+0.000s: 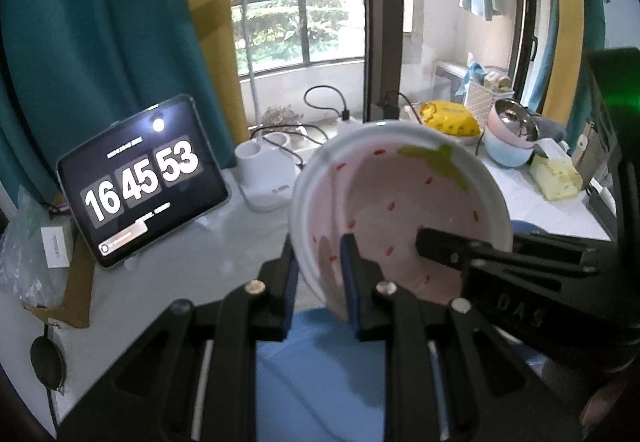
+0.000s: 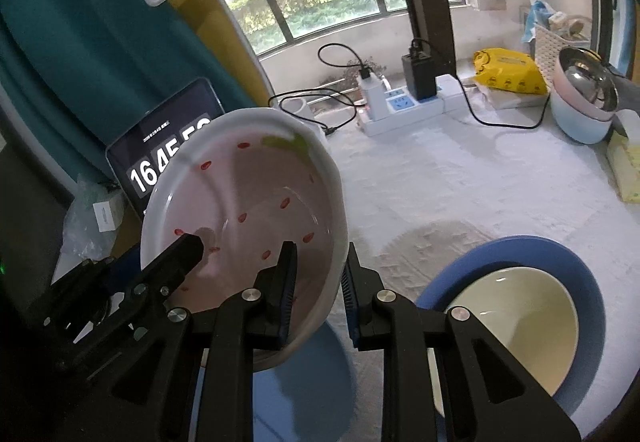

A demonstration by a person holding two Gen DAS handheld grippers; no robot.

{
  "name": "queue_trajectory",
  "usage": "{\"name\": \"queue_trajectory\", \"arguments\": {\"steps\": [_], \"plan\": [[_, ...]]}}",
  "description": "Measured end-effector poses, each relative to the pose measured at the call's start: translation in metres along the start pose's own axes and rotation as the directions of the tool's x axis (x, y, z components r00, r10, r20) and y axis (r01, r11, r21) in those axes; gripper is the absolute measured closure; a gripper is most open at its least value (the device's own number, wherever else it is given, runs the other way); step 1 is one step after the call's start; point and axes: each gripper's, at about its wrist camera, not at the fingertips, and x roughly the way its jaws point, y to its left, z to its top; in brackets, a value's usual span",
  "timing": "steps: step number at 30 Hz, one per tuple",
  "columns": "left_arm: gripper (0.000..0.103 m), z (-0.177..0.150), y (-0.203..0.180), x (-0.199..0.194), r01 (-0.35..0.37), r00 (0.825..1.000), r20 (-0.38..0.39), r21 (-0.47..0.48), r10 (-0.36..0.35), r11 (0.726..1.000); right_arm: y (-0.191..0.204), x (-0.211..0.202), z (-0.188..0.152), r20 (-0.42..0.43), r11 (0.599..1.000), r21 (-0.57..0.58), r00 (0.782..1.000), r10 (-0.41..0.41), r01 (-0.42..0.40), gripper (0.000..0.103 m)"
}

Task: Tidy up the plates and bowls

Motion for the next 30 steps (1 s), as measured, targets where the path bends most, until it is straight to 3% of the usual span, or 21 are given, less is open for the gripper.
{"name": "queue_trajectory", "arguments": {"steps": [30], "plan": [[0.082, 0.012, -0.109, 0.005, 0.075, 0.997, -0.015, 0.097, -0.074, 0.992, -0.105, -0.048, -0.010, 0.028, 0.992, 0.128, 1.000, -0.008, 0.004, 0.080]]}}
